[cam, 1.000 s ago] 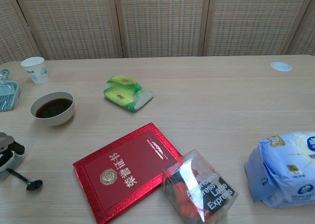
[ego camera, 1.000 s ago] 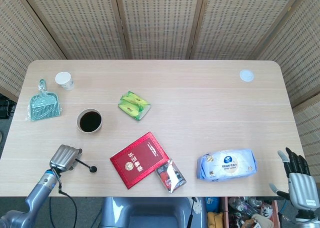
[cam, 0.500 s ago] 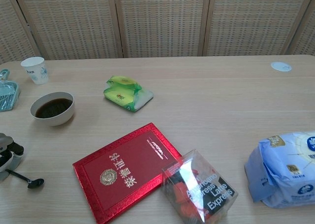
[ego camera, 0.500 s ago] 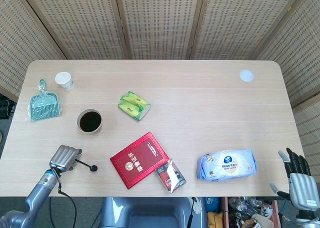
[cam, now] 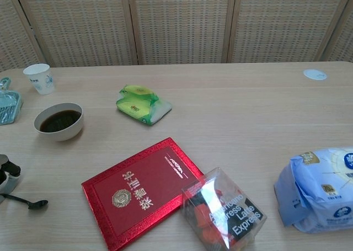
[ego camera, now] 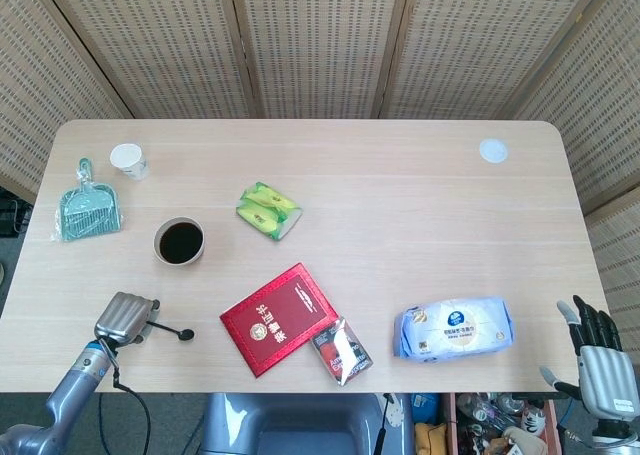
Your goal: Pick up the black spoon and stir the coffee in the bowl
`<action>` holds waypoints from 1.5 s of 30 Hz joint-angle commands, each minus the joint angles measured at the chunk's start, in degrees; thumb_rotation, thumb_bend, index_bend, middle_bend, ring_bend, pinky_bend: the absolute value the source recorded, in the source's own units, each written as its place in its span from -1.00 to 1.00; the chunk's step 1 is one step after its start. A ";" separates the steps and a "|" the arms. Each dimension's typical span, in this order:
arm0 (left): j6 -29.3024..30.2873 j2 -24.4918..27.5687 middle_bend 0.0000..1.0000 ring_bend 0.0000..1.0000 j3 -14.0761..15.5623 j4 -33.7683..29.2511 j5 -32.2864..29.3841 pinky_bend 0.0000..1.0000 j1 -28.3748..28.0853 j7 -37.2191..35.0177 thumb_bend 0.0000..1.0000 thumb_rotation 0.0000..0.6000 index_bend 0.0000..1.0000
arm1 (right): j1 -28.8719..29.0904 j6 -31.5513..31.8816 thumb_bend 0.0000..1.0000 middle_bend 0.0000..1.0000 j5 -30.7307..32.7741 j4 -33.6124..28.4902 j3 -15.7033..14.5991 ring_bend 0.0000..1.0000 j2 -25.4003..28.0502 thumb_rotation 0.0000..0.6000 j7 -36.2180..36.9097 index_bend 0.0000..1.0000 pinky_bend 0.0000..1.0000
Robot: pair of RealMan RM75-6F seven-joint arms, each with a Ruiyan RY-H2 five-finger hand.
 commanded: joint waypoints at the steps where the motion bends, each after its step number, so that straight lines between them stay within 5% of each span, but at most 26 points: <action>1: 0.48 0.81 0.57 0.42 -0.25 -0.93 -0.05 0.48 -0.15 0.30 -0.16 1.00 0.28 | -0.04 0.09 -0.53 -1.00 -0.04 0.09 0.01 -1.00 -0.01 1.00 0.11 -1.00 -1.00; 16: 3.43 5.90 0.57 0.42 -1.65 -5.92 0.34 0.48 -1.17 3.40 -0.15 1.00 0.28 | 0.02 0.10 -0.53 -1.00 -0.29 0.20 0.04 -1.00 -0.02 1.00 0.39 -1.00 -1.00; 29: 7.46 14.05 0.57 0.42 -4.16 -9.38 4.60 0.48 -5.57 16.40 -0.15 1.00 0.31 | 0.47 -0.03 -0.53 -1.00 -0.91 0.05 0.08 -1.00 -0.13 1.00 0.51 -1.00 -1.00; 45: 1.43 10.55 0.57 0.42 -5.13 4.27 8.62 0.48 -14.62 30.18 -0.11 1.00 0.32 | 0.29 0.41 -0.53 -1.00 -1.15 0.02 -0.04 -1.00 -0.20 1.00 0.70 -1.00 -1.00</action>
